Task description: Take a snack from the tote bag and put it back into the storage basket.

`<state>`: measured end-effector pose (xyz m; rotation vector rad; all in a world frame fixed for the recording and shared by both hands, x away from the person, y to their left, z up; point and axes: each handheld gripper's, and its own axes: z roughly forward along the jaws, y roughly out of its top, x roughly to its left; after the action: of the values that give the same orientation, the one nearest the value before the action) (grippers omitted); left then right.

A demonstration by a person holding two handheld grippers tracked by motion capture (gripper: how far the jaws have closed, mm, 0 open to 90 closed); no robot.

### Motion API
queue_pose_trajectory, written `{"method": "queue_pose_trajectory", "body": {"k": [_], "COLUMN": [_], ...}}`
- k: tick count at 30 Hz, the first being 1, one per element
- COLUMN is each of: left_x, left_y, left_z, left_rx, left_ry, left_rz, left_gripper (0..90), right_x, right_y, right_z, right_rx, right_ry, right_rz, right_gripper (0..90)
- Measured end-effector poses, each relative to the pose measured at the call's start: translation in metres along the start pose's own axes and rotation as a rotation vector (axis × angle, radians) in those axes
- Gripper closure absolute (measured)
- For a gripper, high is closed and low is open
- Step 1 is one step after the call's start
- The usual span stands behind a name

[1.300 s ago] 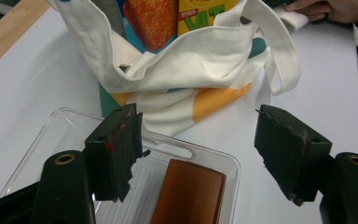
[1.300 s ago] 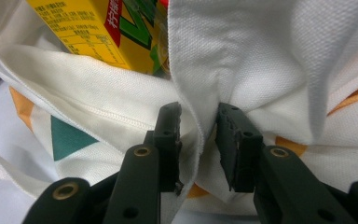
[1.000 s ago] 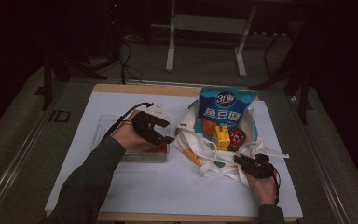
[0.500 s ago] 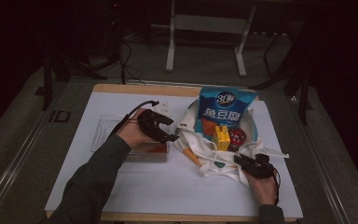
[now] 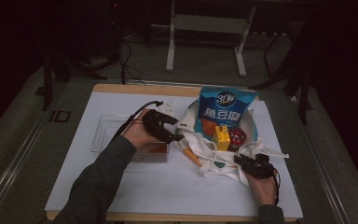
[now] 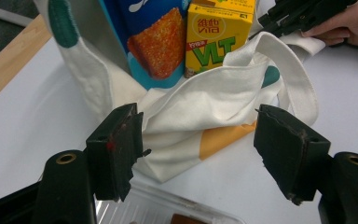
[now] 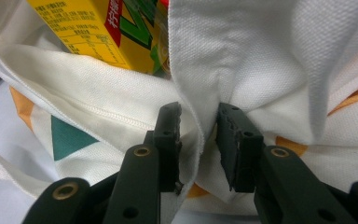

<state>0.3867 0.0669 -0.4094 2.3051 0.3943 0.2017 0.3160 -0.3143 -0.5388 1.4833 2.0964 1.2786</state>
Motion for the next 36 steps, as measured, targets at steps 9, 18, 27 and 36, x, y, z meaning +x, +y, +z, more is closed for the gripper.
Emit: {"method": "queue_pose_trajectory", "body": {"k": [9,18,27,36], "left_x": [-0.004,-0.007,-0.012,-0.013], "left_y": [0.006,0.012,0.02,0.025], "left_z": [0.01,0.017,0.023,0.029], "left_rx": [0.004,-0.008,-0.011,-0.006], "left_ry": [0.012,0.036,0.036,0.033], "left_rz": [0.006,0.009,0.026,0.029], "left_gripper": [34.9,37.9,40.0,38.7], "right_x": [0.0,0.0,0.0,0.0], "right_y": [0.0,0.0,0.0,0.0], "right_z": [0.0,0.0,0.0,0.0], "right_rx": [0.0,0.0,0.001,0.002], "right_ry": [0.001,0.001,0.002,0.005], "right_rz": [0.0,0.0,0.001,0.007], "right_gripper": [69.4,69.4,69.4,69.4]}}
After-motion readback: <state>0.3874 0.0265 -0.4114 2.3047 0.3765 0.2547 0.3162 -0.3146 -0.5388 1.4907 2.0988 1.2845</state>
